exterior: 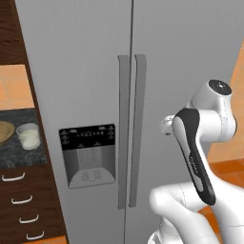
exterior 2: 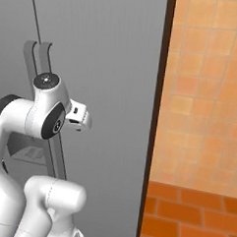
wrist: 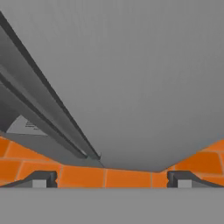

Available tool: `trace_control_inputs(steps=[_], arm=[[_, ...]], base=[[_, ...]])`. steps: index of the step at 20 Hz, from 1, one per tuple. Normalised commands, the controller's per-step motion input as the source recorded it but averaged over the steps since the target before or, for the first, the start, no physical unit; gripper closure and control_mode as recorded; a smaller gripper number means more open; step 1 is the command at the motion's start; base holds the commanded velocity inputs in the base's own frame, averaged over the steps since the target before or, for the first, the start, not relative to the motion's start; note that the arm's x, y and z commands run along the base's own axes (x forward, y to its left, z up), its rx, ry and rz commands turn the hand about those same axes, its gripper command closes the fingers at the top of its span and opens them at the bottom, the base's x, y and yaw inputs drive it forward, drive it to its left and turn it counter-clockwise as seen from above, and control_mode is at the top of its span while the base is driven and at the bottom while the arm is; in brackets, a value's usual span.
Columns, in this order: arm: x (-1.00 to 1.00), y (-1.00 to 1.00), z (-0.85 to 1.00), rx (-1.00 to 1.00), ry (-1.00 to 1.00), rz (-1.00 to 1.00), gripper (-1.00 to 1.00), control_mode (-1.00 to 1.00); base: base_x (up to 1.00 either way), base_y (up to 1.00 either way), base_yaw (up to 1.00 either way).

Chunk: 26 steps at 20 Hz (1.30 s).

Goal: Grab a lemon wedge from the fridge and one ice cube from the ice bowl, and put them in the glass of lemonade.

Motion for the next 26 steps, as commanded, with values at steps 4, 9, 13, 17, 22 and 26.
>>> trace_control_inputs(steps=[4,9,13,17,22,26], arm=[[0.0,0.0,0.0,0.0,0.0,0.0,-1.0,1.0],[0.0,0.0,0.0,0.0,0.0,0.0,-1.0,1.0],[0.0,0.0,0.0,0.0,0.0,0.0,-1.0,1.0],[0.0,0.0,0.0,0.0,0.0,0.0,-1.0,1.0],[0.0,0.0,0.0,0.0,0.0,0.0,-1.0,1.0],[0.0,0.0,0.0,0.0,0.0,0.0,-1.0,1.0]], base=[[-0.54,0.01,0.03],[-0.61,0.11,0.03],[-0.53,0.3,0.04],[-0.33,0.41,0.03],[-0.24,0.42,0.04],[-0.2,0.41,0.05]])
